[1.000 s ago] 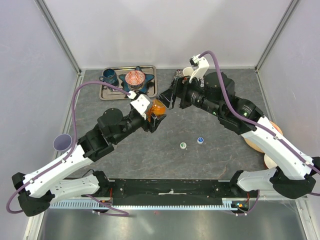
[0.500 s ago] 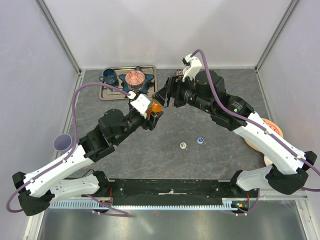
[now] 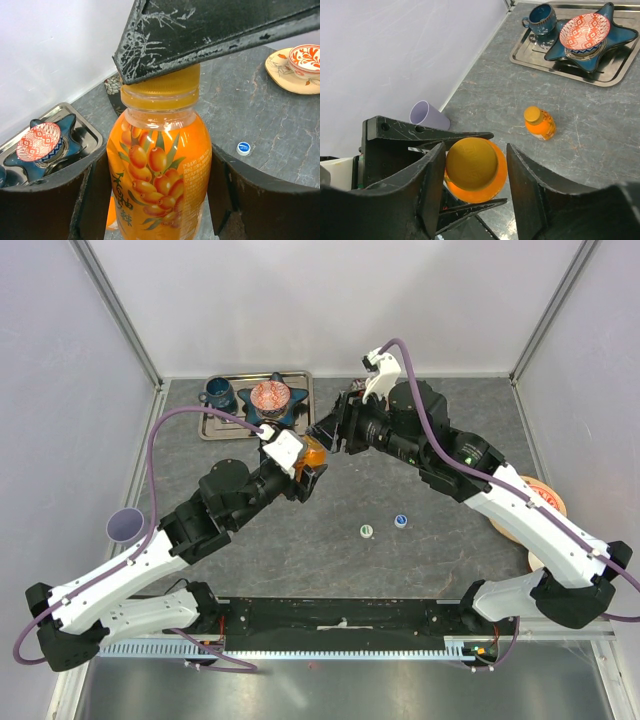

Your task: Unscrew the bottle caps

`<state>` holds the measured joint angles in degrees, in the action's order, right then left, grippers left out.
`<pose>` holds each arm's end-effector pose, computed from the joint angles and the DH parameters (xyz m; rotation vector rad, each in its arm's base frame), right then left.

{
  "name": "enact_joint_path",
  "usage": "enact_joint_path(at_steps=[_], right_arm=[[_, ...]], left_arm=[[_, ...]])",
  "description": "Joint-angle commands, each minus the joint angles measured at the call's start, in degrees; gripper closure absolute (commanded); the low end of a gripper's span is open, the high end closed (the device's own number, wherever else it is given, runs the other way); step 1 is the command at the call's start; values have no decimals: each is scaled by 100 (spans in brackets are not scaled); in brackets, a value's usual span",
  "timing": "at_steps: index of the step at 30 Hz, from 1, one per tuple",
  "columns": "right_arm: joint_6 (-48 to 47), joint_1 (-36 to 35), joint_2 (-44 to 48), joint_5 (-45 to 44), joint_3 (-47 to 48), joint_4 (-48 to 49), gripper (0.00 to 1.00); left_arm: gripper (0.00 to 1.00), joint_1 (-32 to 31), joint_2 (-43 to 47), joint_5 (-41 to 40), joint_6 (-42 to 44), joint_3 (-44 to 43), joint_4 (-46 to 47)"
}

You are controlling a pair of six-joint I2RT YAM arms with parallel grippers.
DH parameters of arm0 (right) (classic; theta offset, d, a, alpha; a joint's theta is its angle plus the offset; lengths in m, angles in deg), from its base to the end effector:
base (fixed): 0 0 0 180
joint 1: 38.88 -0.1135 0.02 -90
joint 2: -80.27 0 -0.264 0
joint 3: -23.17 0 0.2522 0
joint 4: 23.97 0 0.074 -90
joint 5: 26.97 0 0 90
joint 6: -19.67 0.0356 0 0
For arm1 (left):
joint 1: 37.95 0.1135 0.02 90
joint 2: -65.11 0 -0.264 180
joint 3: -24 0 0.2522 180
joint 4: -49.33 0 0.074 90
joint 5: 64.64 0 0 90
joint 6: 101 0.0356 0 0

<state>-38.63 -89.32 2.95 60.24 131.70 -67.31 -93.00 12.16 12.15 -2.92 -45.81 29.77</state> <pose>0.1828 0.2185 0.4787 -0.2713 1.8729 0.9696 0.1274 -0.1681 0.3922 0.6977 1.4786 -0.4452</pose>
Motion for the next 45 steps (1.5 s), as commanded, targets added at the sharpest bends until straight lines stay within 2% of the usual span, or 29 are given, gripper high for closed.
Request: enact_joint_path(at_steps=[1,7,10,11,13,18,23,29,30,32,33,35,36,37,39,45], right_arm=[[2,-10,103,59,-133,216,44],[-24,-10,156,138,-247,234,56],[-85,-10,182,243,-291,234,74],[-103,-10,199,261,-300,242,88],[-155,-10,226,445,-353,225,99],[-498,-2,349,893,-423,190,100],[-902,-2,691,1218,-485,155,100],[-1412,-10,1008,2114,-520,146,100],[-1473,-10,1052,2272,-537,146,100],[-1693,-10,1184,2624,-564,198,100],[-1781,-10,1219,3026,-555,199,100],[-2018,-10,1377,3423,-564,225,100],[-2080,-10,1438,3730,-573,234,100],[-2150,-10,1552,3907,-581,234,100],[-2282,-10,1658,4231,-625,260,100],[-2353,-10,1966,4734,-836,462,100]], left_arm=[[70,-32,21,-41,186,-11,369],[70,-32,30,-32,159,-11,369],[70,-32,57,29,133,6,422],[70,-32,91,64,124,15,448],[70,-32,171,221,115,50,527],[70,-32,373,767,-77,33,554],[70,55,549,1899,-376,-169,476],[70,591,347,4078,-1096,-555,334],[70,800,294,4673,-1341,-626,386],[70,1056,93,5369,-1632,-661,518],[70,1336,31,6095,-2025,-653,562],[69,1584,-154,6820,-2510,-618,1255],[69,1741,-346,7371,-3035,-583,1483],[69,1786,-426,7603,-3301,-556,2051],[68,1848,-663,8077,-4020,-495,2599],[68,1875,-1129,8650,-5464,-442,4367]])
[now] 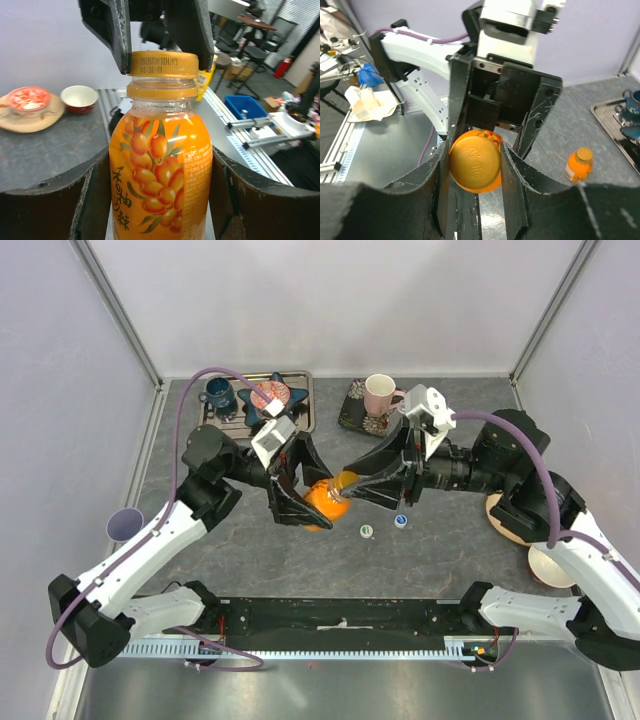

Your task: Unscrew the bottle caps

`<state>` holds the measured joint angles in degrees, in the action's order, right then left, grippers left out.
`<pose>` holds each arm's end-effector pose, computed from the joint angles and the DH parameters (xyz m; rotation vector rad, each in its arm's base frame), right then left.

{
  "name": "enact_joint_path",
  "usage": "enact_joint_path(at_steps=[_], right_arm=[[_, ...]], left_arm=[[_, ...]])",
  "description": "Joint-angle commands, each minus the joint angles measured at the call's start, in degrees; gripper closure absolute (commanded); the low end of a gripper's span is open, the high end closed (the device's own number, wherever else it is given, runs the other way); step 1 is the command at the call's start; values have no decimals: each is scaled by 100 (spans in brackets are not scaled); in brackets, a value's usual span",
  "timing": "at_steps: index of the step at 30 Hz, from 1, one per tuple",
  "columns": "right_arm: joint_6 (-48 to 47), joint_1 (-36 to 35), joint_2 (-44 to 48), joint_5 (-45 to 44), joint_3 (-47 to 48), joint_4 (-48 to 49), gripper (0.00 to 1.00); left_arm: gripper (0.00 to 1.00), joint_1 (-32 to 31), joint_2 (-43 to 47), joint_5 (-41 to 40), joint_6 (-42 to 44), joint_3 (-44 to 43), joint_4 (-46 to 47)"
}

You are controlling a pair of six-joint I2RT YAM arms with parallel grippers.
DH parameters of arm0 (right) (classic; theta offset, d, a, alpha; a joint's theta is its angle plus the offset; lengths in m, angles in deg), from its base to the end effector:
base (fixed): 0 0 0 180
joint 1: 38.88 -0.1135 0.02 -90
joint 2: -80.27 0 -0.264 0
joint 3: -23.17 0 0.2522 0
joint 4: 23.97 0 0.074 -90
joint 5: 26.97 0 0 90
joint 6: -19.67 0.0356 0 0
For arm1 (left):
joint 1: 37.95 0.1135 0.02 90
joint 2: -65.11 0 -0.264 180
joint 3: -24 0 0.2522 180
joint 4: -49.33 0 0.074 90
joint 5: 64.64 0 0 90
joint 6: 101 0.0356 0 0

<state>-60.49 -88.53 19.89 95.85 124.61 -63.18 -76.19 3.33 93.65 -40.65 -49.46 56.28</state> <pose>0.1041 0.1524 0.5120 -1.0105 1.3497 1.2391 0.1560 -0.1651 0.4250 1.2563 1.1449 -1.6561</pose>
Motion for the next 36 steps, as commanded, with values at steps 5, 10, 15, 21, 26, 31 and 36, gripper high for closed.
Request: enact_joint_path(at_steps=[5,10,15,21,26,31,36], right_arm=[[-71,-89,492,1596,-260,383,100],[-105,-89,527,1360,-278,392,100],[-53,-89,632,-102,-181,480,100],[166,-89,905,-1803,-251,788,100],[307,-89,967,-3727,-671,209,100],[992,-89,949,-4512,-2094,-154,100],[1616,-80,634,-3924,-3800,837,100]], left_arm=[[69,238,-536,685,-2211,-42,2305],[69,273,-537,633,-2186,64,2298],[69,291,-362,528,-1458,90,1447],[69,299,-115,299,-446,134,171],[69,299,384,-532,564,222,-1100],[69,299,1770,-2510,1364,748,-1596],[66,299,2933,-4323,1558,1522,-1736]])
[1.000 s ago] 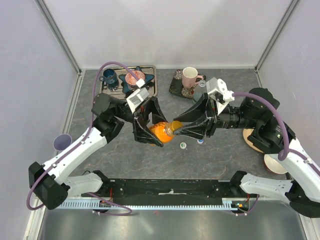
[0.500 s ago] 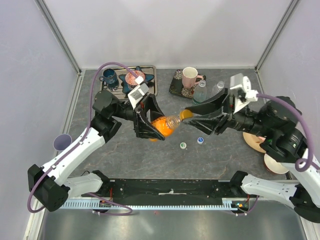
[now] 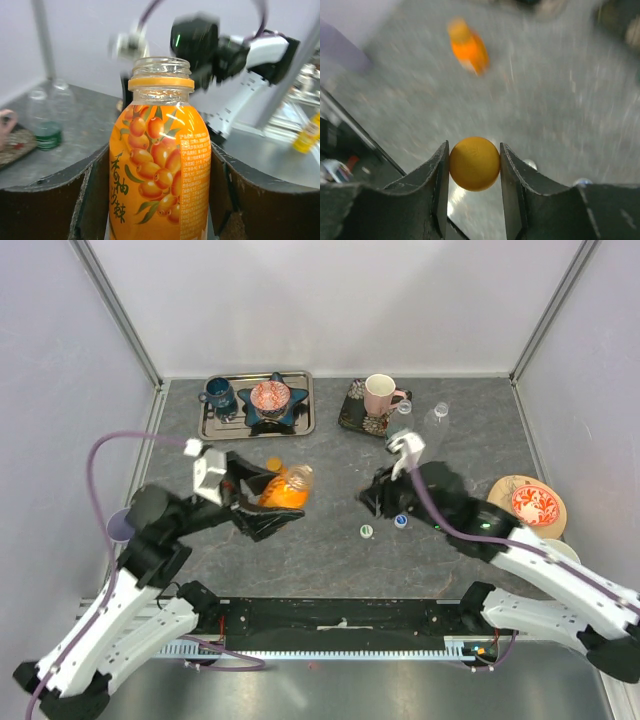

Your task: Unscrew the bottle caps

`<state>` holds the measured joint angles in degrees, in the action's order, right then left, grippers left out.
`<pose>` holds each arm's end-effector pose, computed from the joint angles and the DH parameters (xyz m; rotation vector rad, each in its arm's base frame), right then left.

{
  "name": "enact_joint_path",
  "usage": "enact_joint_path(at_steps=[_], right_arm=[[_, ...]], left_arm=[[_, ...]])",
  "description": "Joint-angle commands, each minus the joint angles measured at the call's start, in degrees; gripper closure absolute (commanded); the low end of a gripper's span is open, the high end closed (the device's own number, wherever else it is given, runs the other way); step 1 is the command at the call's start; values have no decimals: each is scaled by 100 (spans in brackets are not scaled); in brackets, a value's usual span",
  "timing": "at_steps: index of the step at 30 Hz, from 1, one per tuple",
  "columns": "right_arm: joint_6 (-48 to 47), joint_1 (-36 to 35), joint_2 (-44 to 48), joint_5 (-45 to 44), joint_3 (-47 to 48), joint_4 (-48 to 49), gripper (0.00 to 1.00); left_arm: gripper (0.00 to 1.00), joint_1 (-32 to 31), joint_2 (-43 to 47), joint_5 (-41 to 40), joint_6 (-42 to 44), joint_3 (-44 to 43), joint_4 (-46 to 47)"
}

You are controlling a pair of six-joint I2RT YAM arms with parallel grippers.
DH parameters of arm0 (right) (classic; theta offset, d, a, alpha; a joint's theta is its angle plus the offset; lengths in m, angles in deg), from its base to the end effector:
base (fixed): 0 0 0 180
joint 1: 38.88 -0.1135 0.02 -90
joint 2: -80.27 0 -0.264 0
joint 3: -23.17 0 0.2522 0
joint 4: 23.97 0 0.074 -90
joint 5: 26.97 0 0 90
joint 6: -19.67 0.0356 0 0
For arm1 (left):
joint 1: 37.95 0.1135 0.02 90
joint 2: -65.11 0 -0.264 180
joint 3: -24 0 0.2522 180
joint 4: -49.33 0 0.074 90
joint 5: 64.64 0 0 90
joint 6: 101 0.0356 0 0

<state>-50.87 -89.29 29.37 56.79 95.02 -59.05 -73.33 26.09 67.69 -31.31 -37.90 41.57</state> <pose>0.1273 0.1479 0.3818 -0.4250 1.8349 0.7559 0.1036 -0.1030 0.4039 0.8479 1.2402 -1.2768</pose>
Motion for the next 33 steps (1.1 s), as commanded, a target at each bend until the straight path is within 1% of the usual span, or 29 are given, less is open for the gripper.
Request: enact_joint_path(at_steps=[1,3,8,9,15,18,26,29,30,32,33], right_arm=[[742,-12,-412,17,-964,558,100],[752,-12,-805,70,-1176,838,100],[699,-21,-1694,79,-1212,1244,100],[690,-21,-2009,96,-1194,1392,100],[691,-21,-3222,176,-1089,1762,100],[699,-21,-3610,176,-1010,1807,100],[734,-21,-4147,123,-843,1719,100],[743,-21,-4209,132,-825,1614,84],[743,-30,-4209,149,-842,1579,74],[734,-39,-4192,149,-869,1543,64],[734,-39,-4174,149,-886,1508,56]], left_arm=[[67,13,781,-1841,651,428,-327],[67,13,1080,-2061,678,551,-537],[66,13,1590,-2377,652,823,-784],[66,13,1704,-2404,643,850,-811],[66,13,1916,-2440,599,964,-1013],[66,13,1995,-2448,625,991,-1110],[66,13,1978,-2510,722,1008,-1154],[65,13,1978,-2510,740,1035,-1154],[65,13,1978,-2501,757,1043,-1154],[65,13,1969,-2475,766,1070,-1154],[65,13,1960,-2466,783,1079,-1154]])
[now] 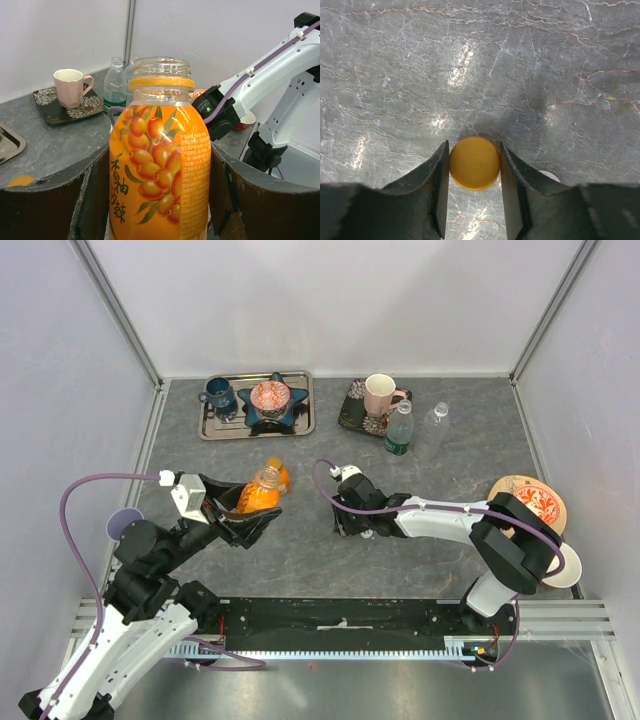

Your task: Unscrew the bottle caps

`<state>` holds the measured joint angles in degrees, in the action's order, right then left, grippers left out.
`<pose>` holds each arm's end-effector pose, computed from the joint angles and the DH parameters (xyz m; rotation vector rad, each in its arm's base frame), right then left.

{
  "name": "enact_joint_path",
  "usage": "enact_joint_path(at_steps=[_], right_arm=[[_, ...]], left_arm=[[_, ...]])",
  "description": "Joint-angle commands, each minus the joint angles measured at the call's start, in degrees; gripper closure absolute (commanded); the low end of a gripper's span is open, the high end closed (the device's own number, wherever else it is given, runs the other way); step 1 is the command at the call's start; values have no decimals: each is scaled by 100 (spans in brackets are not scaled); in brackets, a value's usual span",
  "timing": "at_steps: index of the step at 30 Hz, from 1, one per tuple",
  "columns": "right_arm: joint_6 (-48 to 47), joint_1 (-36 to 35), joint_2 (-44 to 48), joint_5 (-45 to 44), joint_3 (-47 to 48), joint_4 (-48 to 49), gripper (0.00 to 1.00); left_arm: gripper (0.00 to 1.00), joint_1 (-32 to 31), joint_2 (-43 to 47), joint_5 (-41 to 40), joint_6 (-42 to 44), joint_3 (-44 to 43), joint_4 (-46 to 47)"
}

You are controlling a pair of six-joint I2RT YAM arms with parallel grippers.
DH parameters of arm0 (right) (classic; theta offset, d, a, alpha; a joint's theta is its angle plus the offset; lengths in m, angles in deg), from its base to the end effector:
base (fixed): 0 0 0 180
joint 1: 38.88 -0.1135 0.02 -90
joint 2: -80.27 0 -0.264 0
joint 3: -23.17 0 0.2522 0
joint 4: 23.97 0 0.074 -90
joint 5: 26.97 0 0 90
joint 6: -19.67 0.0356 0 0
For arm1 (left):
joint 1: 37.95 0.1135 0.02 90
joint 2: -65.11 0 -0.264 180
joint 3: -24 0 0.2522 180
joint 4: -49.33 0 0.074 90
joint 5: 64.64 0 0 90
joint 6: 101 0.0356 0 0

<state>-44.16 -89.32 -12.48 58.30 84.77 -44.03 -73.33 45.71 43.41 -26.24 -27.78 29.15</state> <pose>0.2042 0.2426 0.1614 -0.4942 2.4726 0.4685 0.0665 -0.0607 0.3590 0.5189 1.3373 -0.9478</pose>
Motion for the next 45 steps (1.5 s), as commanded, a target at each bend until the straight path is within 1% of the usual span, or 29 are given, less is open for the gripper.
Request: enact_joint_path(at_steps=[1,3,6,9,11,13,14,15,17,19,20,21,23,24,25,28,32,37,41,45], right_arm=[[63,-45,20,16,130,-20,52],[55,-63,46,7,147,-90,43],[37,-98,152,25,191,-151,36],[46,-160,415,-62,392,-239,32],[98,-177,712,-439,612,-588,28],[160,-177,994,-782,1095,-906,26],[186,-177,1318,-1175,1253,-1142,24],[204,-177,1495,-1362,1585,-1249,23],[221,-177,1926,-1888,1947,-1591,22],[134,-177,2285,-1970,2422,-1698,21],[90,-177,2383,-1892,2545,-1690,22],[29,-177,2489,-1447,2747,-1638,22],[-68,-177,2700,-761,2906,-1436,21],[-51,-169,2727,-366,3055,-1374,21],[-42,-168,2718,543,3126,-1312,21],[238,-177,2639,1805,3241,-1119,20],[388,-186,2692,2029,3127,-1083,20],[283,-238,2569,2195,2969,-1233,19],[222,-256,2578,2064,2855,-1268,19],[204,-274,2534,2117,2846,-1259,19]], left_arm=[[65,13,-11,-29,276,84,88],[65,13,-29,-11,285,93,88],[64,13,-38,-3,285,110,96],[64,13,-46,94,294,119,132],[63,13,-47,94,285,119,149],[62,13,-73,103,276,111,184],[62,13,-90,103,285,111,228],[62,13,-125,129,285,76,237],[62,13,-239,173,294,40,255],[62,13,-327,304,303,5,325],[62,13,-397,401,312,5,360],[62,13,-537,515,320,-21,447],[62,4,-775,1024,320,-56,536],[62,13,-1054,1217,303,-135,580],[62,13,-1196,1637,277,-179,615],[62,13,-1689,2175,136,-355,869],[62,13,-1936,2195,127,-469,1037],[62,13,-2050,2081,136,-540,1169],[62,13,-2086,2019,110,-522,1265],[62,13,-2077,1975,109,-505,1283]])
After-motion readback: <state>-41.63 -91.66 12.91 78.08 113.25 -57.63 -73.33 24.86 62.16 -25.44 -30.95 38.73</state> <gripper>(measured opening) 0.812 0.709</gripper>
